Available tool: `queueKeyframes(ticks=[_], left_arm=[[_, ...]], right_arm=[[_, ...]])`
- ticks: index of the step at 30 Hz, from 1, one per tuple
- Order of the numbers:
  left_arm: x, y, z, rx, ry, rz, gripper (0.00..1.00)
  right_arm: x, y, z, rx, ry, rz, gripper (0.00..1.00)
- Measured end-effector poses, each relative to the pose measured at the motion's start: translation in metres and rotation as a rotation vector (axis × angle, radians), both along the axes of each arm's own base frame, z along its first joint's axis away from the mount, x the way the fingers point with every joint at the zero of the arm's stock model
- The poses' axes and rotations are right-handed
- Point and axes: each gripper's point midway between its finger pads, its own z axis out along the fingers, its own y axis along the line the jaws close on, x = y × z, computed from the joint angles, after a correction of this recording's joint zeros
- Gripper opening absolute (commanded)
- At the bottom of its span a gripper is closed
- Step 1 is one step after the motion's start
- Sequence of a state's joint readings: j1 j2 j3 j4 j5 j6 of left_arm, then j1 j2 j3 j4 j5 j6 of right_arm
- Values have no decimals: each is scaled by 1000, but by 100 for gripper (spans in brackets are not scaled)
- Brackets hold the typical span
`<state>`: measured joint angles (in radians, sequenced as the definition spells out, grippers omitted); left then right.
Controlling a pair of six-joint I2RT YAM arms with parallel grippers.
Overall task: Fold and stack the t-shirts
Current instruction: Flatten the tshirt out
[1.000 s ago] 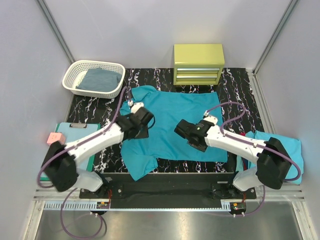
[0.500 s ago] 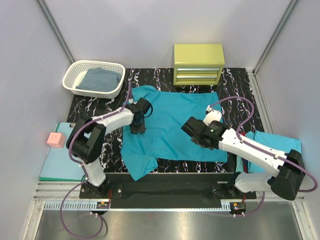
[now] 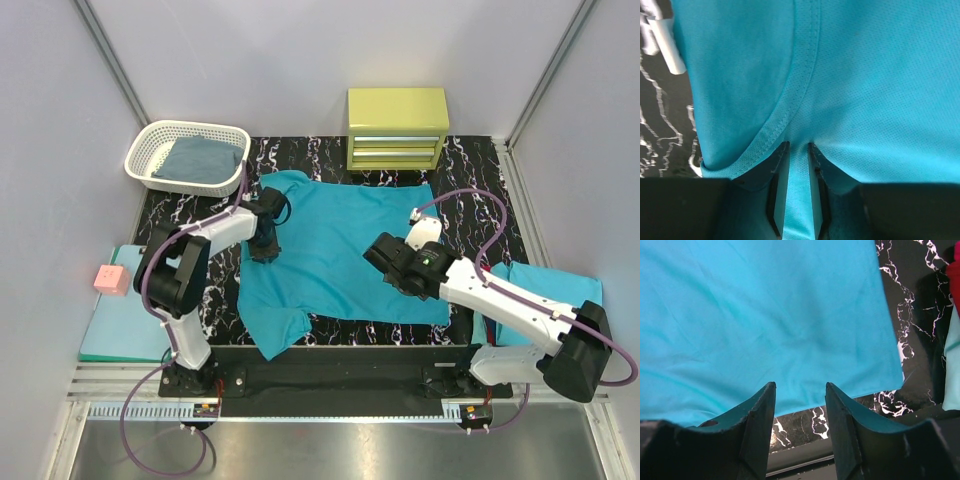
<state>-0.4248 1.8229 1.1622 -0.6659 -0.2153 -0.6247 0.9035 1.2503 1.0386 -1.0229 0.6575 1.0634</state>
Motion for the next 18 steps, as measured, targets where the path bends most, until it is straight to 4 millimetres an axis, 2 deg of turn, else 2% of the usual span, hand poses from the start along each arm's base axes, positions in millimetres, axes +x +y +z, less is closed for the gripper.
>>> queueKeyframes(ticks=[9, 14, 17, 18], left_arm=[[0, 43, 0, 14, 17, 108, 27], [-1, 63, 0, 41, 35, 134, 32], [-3, 69, 1, 59, 47, 128, 45], [-3, 71, 2, 64, 50, 125, 56]], right_arm=[[2, 0, -6, -46, 13, 26, 53], [4, 1, -8, -61, 16, 37, 54], [6, 3, -8, -60, 12, 43, 54], [6, 3, -8, -60, 12, 45, 55]])
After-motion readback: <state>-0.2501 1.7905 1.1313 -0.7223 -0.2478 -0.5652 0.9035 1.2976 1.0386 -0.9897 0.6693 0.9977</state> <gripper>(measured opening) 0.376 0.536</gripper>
